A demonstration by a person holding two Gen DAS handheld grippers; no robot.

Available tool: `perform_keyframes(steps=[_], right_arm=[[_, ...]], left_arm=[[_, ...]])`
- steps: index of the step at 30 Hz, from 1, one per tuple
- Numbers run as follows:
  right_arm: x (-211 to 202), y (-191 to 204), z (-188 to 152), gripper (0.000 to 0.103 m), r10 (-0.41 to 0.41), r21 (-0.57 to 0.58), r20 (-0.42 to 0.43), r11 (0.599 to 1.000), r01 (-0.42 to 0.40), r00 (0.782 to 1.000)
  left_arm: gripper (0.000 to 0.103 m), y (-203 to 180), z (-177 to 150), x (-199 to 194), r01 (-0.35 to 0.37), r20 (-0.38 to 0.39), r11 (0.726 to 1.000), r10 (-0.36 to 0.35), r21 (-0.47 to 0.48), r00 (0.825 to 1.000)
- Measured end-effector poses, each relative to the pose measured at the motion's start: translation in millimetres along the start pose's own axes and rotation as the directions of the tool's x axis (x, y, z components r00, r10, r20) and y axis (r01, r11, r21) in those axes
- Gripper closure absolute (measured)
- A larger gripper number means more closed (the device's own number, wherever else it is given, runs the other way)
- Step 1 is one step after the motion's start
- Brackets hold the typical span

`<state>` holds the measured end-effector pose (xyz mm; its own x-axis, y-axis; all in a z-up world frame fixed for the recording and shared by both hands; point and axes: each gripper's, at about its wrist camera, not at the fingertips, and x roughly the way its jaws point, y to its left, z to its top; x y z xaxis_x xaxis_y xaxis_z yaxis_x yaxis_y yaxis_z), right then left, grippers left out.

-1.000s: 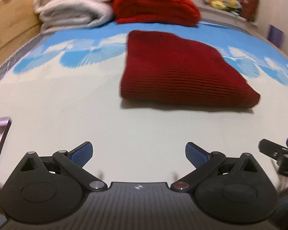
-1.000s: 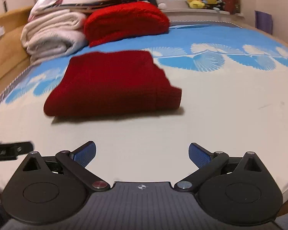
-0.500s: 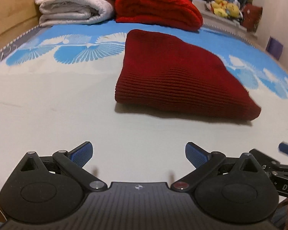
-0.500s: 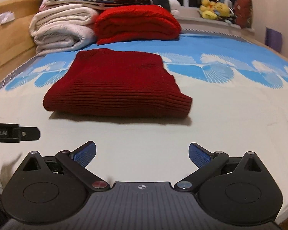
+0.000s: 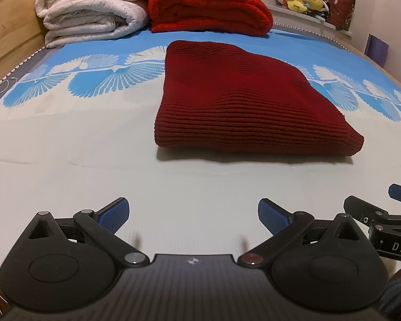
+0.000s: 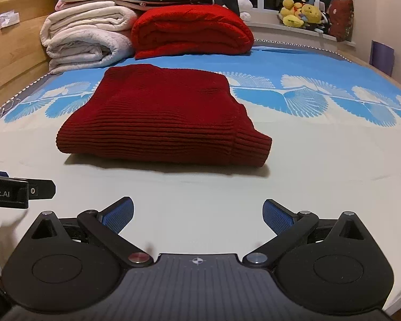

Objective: Fold small clothes

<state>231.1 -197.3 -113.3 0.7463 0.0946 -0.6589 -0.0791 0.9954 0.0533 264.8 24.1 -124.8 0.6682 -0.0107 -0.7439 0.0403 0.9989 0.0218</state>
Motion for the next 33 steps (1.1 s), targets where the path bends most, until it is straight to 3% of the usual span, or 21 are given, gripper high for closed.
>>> perform_keyframes(steps=[33], right_arm=[[0.5,3.0,-0.9,0.001,0.004,-0.016,-0.013,1.0,-0.004,1.0]], left_arm=[[0.0,-7.8,-2.7,3.7,-0.012,-0.013,0.999,0.012,0.037,1.0]])
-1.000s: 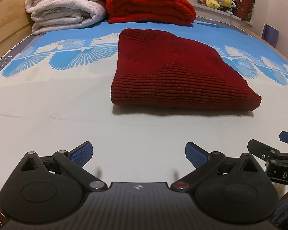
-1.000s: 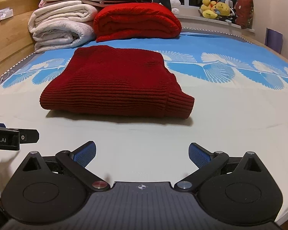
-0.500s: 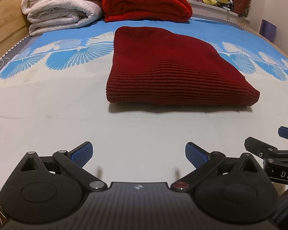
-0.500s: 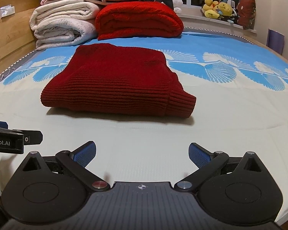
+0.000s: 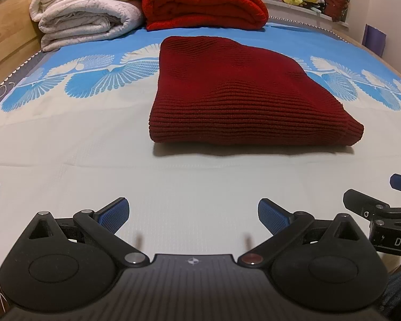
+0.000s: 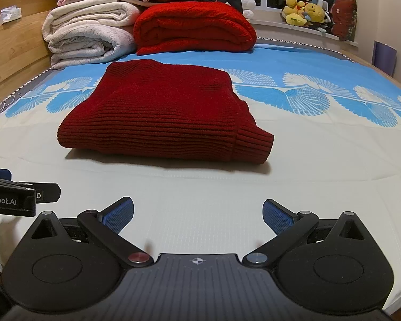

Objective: Fold small clothes

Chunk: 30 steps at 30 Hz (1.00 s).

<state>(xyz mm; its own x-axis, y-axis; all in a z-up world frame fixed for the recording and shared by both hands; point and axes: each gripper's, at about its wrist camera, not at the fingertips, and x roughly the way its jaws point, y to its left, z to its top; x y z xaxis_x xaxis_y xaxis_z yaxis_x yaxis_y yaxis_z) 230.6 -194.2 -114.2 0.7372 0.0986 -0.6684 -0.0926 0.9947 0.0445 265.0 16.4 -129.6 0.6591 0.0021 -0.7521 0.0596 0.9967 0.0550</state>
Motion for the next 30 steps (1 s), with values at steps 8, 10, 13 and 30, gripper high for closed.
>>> perform_keyframes(steps=[8,10,13,30], right_arm=[[-0.3,0.7,-0.1,0.001,-0.001,0.001,0.0,1.0,0.001,1.0],[0.0,0.6,-0.1,0.001,0.001,0.001,-0.001,1.0,-0.001,1.0],[0.2,1.3,-0.2,0.001,0.002,-0.001,-0.003,1.0,-0.002,1.0],[0.3,4.4,-1.0,0.001,0.004,-0.004,-0.005,1.0,-0.004,1.0]], left_arm=[[0.0,0.2,-0.3,1.0,0.001,-0.002,1.0,-0.001,0.001,1.0],[0.0,0.1,-0.5,1.4,0.002,-0.002,1.0,-0.002,0.002,1.0],[0.0,0.1,-0.4,1.6,0.0,-0.004,1.0,0.0,0.001,1.0],[0.0,1.2,-0.9,5.0,-0.004,-0.018,1.0,0.005,0.004,1.0]])
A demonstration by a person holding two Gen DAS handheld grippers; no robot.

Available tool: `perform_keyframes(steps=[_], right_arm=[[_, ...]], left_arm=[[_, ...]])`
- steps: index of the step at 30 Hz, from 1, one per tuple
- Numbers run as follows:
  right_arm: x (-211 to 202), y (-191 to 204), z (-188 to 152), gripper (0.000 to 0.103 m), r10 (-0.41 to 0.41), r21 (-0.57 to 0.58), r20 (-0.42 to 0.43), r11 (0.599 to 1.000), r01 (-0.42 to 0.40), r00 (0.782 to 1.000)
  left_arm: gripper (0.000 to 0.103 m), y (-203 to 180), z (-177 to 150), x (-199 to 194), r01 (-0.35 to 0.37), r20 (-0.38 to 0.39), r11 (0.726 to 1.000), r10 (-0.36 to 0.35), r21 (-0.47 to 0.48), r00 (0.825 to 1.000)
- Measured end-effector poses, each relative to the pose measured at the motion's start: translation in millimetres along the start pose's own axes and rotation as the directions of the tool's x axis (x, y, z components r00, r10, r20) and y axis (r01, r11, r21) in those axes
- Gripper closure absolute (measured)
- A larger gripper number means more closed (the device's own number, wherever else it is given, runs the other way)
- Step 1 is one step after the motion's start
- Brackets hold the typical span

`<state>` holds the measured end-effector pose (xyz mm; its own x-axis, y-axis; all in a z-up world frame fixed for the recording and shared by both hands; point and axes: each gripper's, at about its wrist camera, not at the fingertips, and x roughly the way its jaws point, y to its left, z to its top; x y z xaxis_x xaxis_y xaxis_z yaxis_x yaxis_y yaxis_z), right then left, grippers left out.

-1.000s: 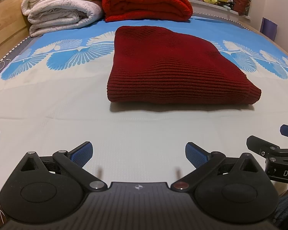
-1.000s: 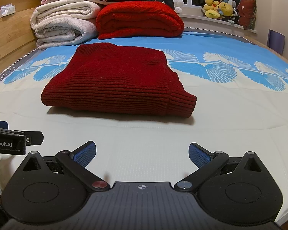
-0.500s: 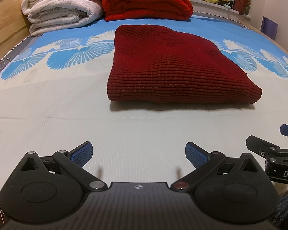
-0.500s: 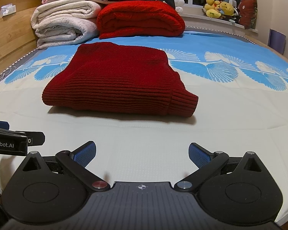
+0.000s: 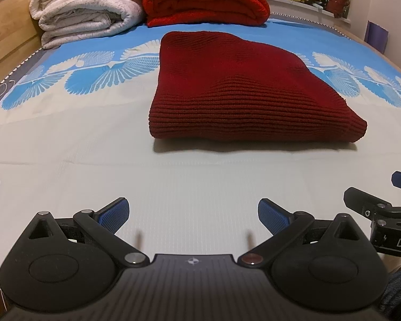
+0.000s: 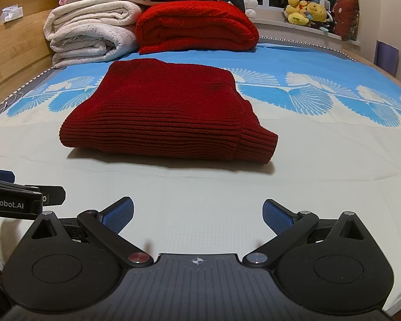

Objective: Fold small clothes

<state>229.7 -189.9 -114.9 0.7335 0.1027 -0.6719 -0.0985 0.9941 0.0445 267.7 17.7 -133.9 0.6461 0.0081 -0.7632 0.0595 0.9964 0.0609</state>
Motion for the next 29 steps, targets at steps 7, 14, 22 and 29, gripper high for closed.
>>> perform_keyframes(steps=[7,14,22,29], right_arm=[[-0.5,-1.3,0.7,0.001,0.002,-0.006,0.005,1.0,-0.002,1.0],[-4.7,-3.5,0.9,0.001,0.0,0.001,0.026,1.0,0.0,1.0],[-5.4,-2.0,0.8,0.001,-0.003,-0.009,0.026,1.0,0.004,1.0],[-5.3,-1.4,0.9,0.001,0.003,-0.007,0.024,1.0,-0.003,1.0]], left_arm=[[0.001,1.3,-0.3,0.3,-0.002,0.001,1.0,0.002,0.004,1.0],[0.0,1.1,-0.2,0.4,-0.011,0.003,1.0,0.011,0.004,1.0],[0.0,1.5,0.8,-0.3,-0.004,-0.001,1.0,0.004,0.003,1.0],[0.0,-1.8,-0.2,-0.5,0.0,0.007,1.0,0.0,0.013,1.0]])
